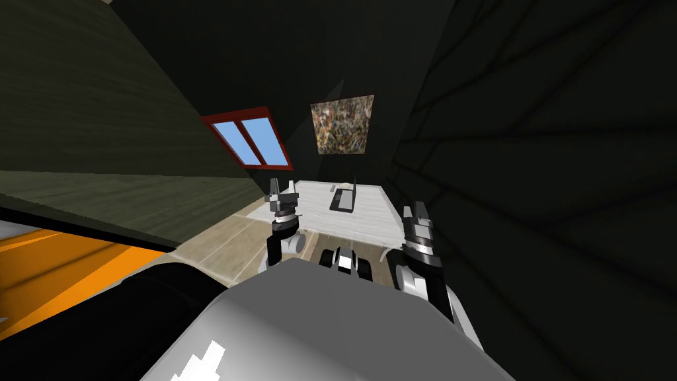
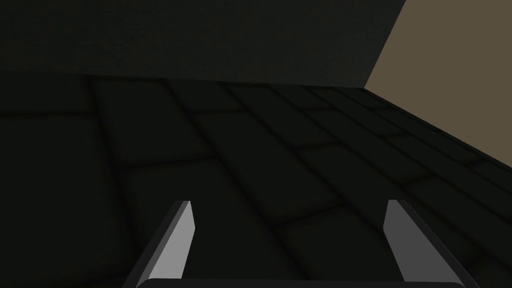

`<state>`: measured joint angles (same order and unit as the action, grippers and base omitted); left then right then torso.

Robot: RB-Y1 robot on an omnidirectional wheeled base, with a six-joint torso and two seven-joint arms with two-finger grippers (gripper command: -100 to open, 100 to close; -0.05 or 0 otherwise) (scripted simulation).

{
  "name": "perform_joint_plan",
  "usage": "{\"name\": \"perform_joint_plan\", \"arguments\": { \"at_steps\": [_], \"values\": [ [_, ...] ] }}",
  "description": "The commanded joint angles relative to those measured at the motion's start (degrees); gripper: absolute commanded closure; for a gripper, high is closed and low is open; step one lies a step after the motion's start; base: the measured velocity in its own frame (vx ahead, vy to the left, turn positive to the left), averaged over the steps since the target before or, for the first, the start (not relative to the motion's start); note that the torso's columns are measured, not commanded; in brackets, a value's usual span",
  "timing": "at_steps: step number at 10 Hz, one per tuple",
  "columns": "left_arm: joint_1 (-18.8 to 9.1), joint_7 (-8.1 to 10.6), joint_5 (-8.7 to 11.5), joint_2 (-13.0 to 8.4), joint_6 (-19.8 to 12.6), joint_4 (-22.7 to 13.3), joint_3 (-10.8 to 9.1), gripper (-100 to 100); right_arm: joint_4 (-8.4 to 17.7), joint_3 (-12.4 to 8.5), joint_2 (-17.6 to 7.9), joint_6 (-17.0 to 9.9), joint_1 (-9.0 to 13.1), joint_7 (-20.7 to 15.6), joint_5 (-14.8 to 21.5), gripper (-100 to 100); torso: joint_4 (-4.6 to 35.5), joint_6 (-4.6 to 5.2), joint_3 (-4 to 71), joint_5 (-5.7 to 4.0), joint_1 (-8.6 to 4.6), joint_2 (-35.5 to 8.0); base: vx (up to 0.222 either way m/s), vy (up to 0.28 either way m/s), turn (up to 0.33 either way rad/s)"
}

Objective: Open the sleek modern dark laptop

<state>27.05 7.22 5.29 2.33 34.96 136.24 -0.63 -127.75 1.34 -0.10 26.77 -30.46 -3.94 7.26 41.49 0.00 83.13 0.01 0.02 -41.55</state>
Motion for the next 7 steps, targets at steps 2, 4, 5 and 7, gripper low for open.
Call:
{"name": "perform_joint_plan", "arguments": {
  "at_steps": [2, 4, 5, 7],
  "values": [
    [0.0, 0.0, 0.0, 0.0, 0.0, 0.0, 0.0, 0, 2.0, -0.2, -5.0, -1.0, 1.6, -1.7, 2.3, -100, 0.7, 0.0, 1.4, 0.02, 0.07, -0.7, -0.008, 0.042, 0.012],
    [0.0, 0.0, 0.0, 0.0, 0.0, 0.0, 0.0, 0, 3.6, -0.3, -7.2, -2.0, 2.9, -3.2, 4.5, -100, 0.8, 0.0, 1.4, 0.0, -0.01, -0.7, -0.003, 0.047, 0.021],
    [0.0, 0.0, 0.0, 0.0, 0.0, 0.0, 0.0, 0, 4.6, -0.4, -8.2, -2.5, 3.7, -4.1, 5.7, -100, 0.8, 0.0, 1.4, 0.0, 0.0, -0.7, -0.003, 0.064, 0.023],
    [0.0, 0.0, 0.0, 0.0, 0.0, 0.0, 0.0, 0, 6.6, -0.6, -9.7, -3.7, 5.5, -6.1, 8.6, -100, 0.8, 0.0, 1.4, 0.0, 0.02, -0.7, -0.009, 0.068, 0.024]
  ]
}}
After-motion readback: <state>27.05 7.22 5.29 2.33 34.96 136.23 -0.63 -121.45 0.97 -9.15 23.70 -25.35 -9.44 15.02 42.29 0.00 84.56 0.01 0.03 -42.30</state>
